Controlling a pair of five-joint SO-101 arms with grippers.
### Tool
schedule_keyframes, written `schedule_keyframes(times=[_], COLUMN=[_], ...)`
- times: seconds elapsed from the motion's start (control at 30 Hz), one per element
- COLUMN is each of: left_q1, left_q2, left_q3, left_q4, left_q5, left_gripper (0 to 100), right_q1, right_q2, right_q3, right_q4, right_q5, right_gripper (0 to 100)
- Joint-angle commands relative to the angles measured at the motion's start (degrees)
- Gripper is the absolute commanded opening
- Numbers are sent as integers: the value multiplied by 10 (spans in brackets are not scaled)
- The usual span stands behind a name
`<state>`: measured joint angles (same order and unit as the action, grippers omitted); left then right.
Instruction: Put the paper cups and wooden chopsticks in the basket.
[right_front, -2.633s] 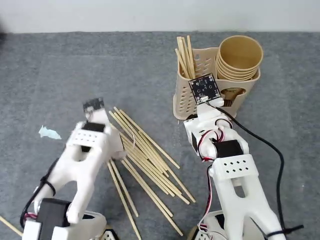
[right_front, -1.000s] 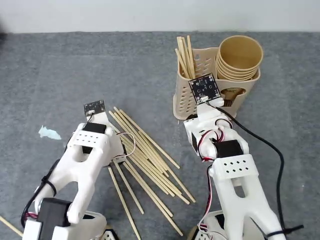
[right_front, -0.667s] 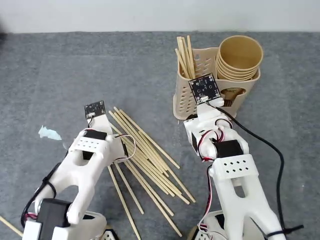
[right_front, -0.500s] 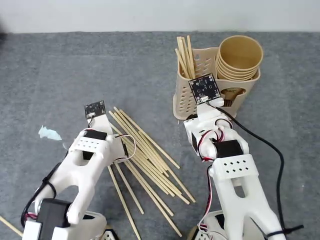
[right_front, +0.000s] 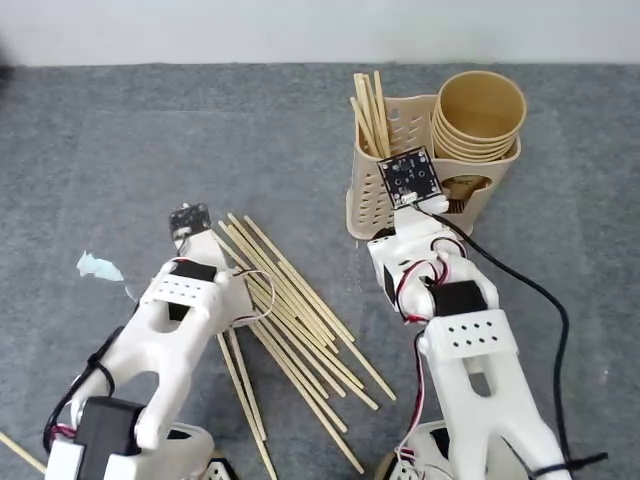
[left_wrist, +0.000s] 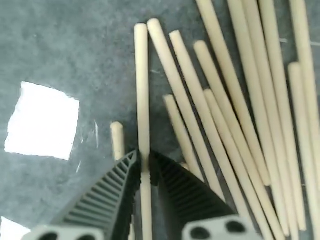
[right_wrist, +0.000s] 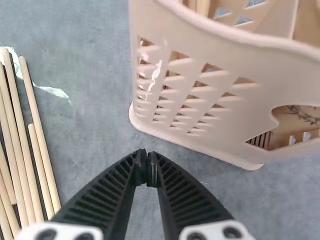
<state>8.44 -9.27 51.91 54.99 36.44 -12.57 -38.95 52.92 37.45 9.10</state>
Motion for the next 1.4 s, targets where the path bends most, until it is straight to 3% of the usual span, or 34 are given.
schedule_keyframes(times=[0.0,0.17,0.3,0.53,0.63,0.87,1.13,1.37], left_q1=[26,20,17,20,21,23,98,148], left_q2=[-11,-11,-11,-5,-5,-4,5,83], left_q3=[-85,-284,-446,-671,-725,-743,-721,-669], left_q4=[65,255,360,408,361,149,-77,-287], left_q5=[5,5,5,4,1,-26,-33,-111], left_gripper=[12,12,12,12,12,13,13,13], right_q1=[6,6,6,7,7,7,65,77], right_q2=[-61,-172,-262,-383,-409,-417,-421,-422], right_q3=[-6,-6,-6,-4,6,55,128,151], right_q4=[30,103,166,272,291,274,176,153], right_q5=[33,63,63,63,61,58,23,22], right_gripper=[12,11,11,9,9,9,9,9])
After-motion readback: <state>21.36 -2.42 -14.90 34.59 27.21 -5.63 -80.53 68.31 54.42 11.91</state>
